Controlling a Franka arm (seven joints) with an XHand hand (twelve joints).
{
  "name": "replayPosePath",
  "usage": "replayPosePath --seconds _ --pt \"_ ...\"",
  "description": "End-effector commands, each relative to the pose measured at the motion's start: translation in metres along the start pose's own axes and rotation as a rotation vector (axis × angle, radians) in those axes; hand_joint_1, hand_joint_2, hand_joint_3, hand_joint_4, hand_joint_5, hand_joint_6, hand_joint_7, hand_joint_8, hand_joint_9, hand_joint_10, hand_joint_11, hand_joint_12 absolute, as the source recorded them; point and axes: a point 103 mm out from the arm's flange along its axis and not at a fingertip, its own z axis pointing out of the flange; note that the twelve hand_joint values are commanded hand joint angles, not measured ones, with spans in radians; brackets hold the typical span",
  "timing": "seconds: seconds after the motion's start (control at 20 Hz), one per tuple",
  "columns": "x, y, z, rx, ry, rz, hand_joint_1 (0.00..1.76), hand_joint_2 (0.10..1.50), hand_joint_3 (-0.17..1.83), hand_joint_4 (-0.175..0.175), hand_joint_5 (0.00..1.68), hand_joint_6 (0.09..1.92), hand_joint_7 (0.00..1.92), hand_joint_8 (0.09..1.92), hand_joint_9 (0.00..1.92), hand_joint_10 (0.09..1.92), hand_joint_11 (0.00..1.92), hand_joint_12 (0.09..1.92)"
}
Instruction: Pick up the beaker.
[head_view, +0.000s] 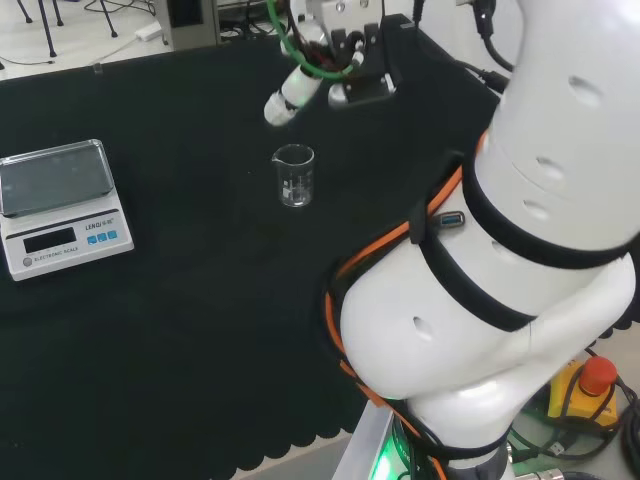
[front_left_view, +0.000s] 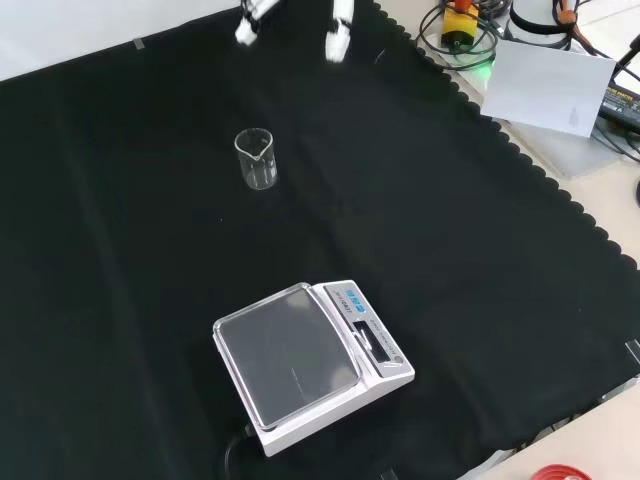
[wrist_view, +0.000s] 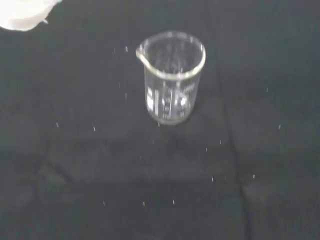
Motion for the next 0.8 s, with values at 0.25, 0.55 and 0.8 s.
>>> replayPosePath --seconds 0.25,0.55,0.8 --pt "-0.013 0.076 0.055 0.114 -0.078 0.044 0.60 0.63 0.16 0.054 0.01 0.09 0.00 0.61 0.20 0.85 0.00 1.45" --pt "-0.016 0.104 0.069 0.162 -0.100 0.081 0.58 0.63 0.14 0.065 0.00 0.09 0.00 0.55 0.18 0.86 0.00 1.45" --pt "-0.022 0.115 0.086 0.195 -0.131 0.101 0.58 0.63 0.13 0.068 0.00 0.09 0.00 0.54 0.18 0.87 0.00 1.45"
